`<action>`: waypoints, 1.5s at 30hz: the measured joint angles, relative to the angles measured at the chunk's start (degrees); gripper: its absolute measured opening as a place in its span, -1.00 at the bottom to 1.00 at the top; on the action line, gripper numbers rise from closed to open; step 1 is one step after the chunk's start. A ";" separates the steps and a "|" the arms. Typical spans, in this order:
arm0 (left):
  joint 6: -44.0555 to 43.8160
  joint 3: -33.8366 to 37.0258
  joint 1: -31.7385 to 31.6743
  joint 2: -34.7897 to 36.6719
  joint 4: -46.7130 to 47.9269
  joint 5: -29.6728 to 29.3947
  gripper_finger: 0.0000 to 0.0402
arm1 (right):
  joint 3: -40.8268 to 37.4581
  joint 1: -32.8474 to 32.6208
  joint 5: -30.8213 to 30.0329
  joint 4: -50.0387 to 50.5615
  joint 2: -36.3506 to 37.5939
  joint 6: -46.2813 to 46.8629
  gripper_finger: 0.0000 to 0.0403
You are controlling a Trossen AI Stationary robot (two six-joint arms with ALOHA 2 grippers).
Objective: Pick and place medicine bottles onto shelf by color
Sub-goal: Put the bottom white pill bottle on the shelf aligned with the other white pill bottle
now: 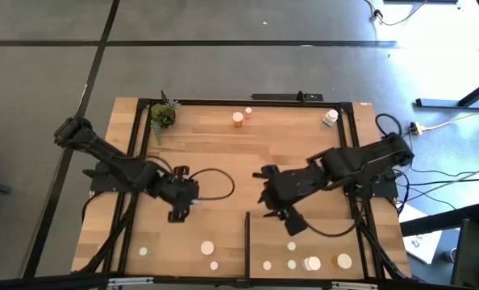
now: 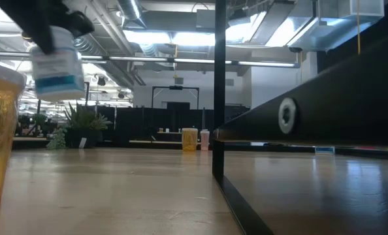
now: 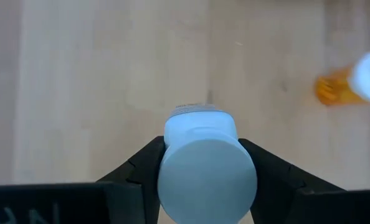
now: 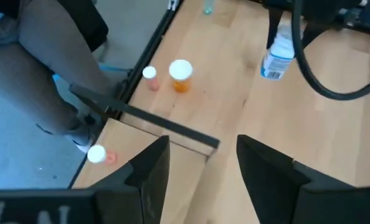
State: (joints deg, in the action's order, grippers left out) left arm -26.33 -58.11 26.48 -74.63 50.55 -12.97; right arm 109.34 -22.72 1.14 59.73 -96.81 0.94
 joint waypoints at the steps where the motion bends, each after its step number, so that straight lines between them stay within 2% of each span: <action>1: 0.85 0.00 -1.19 0.00 -0.04 0.09 -0.19 | 0.00 0.12 -0.03 0.79 0.70 -0.05 -0.06; 5: 5.63 -0.33 -5.96 0.00 0.18 0.44 -0.19 | 0.00 1.31 -0.57 5.16 2.93 0.21 -0.06; 11: 14.50 -3.23 -11.95 0.00 -0.08 0.65 -0.19 | -3.06 1.56 -7.97 5.43 8.47 2.04 -0.06; 16: 19.95 -5.22 -15.67 0.00 -0.15 0.63 -0.19 | -16.14 1.55 -12.23 -4.31 17.44 8.28 -0.06; 19: 23.41 -5.31 -17.60 0.00 -0.19 1.25 -0.19 | -26.06 1.57 -12.29 -13.32 23.16 12.46 -0.06; 22: 27.14 -5.31 -20.42 0.00 -2.30 4.28 -0.19 | -34.02 1.53 -12.03 -19.25 27.97 17.48 -0.06; 26: 30.97 -5.33 -24.78 -0.03 -6.79 9.73 -0.19 | -41.22 1.43 -12.09 -22.58 31.72 22.75 -0.06; 30: 35.79 -5.65 -27.91 -2.17 -10.01 10.80 -0.19 | -44.67 0.93 -12.02 -23.62 33.90 24.37 -0.06; 34: 37.51 -11.38 -30.52 -8.55 -9.54 10.58 -0.19 | -45.31 0.74 -12.09 -23.57 34.89 24.07 -0.07; 40: 41.17 -28.17 -32.86 -21.45 0.18 10.56 -0.19 | -45.29 0.74 -11.84 -23.50 35.37 22.93 -0.07; 45: 41.88 -39.32 -32.96 -30.09 7.16 10.54 -0.19 | -45.29 0.74 -6.15 -23.48 35.62 22.86 -0.07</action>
State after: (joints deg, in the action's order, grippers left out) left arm 15.55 -97.43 -6.48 -104.72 57.71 -2.43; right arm 64.05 -21.98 -5.02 36.25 -61.19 23.80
